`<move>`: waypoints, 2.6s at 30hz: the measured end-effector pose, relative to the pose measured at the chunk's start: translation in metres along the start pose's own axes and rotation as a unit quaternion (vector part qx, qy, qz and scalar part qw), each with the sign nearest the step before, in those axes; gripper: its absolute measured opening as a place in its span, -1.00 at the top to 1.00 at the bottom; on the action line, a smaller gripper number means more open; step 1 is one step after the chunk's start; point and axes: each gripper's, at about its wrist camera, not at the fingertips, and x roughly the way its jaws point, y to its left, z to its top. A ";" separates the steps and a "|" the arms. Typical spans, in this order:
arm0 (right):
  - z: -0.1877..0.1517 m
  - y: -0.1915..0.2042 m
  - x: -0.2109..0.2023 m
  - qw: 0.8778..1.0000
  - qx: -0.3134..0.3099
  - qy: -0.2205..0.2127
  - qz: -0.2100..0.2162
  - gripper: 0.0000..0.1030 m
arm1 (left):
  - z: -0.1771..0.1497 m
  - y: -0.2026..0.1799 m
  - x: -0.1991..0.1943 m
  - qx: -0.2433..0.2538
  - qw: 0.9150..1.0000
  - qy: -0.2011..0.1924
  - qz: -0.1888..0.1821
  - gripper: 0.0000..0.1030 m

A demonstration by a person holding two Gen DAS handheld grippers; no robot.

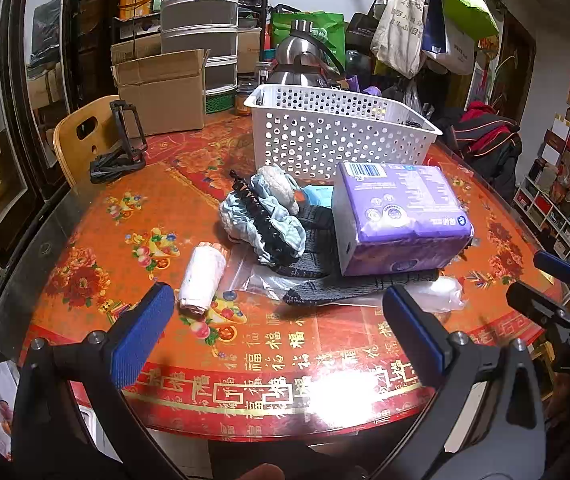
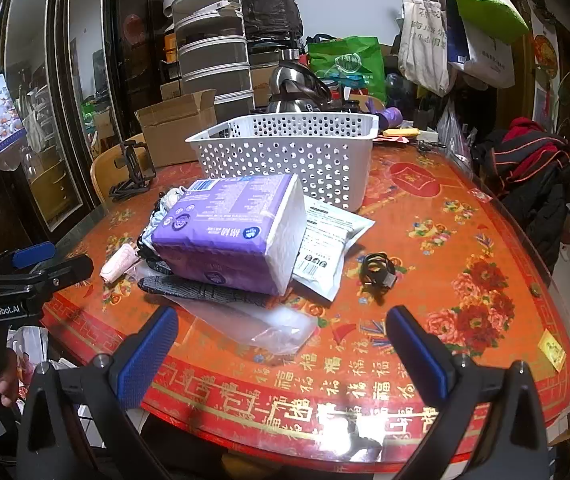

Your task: Organize soft objects

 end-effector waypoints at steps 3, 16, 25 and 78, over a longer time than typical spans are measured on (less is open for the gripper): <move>0.000 0.000 0.000 1.000 0.000 0.000 0.000 -1.00 | 0.000 0.000 0.001 -0.001 1.000 0.000 -0.001 -1.00; 0.000 0.001 0.001 1.000 -0.002 0.003 0.001 -1.00 | 0.000 0.001 0.001 -0.003 1.000 0.001 -0.001 -1.00; 0.000 0.001 0.001 1.000 -0.001 0.003 0.001 -1.00 | 0.000 0.002 0.000 -0.005 1.000 -0.002 -0.002 -1.00; 0.016 0.004 0.077 0.992 -0.087 -0.022 0.090 0.13 | 0.012 -0.049 0.091 0.068 0.982 -0.025 -0.176 0.16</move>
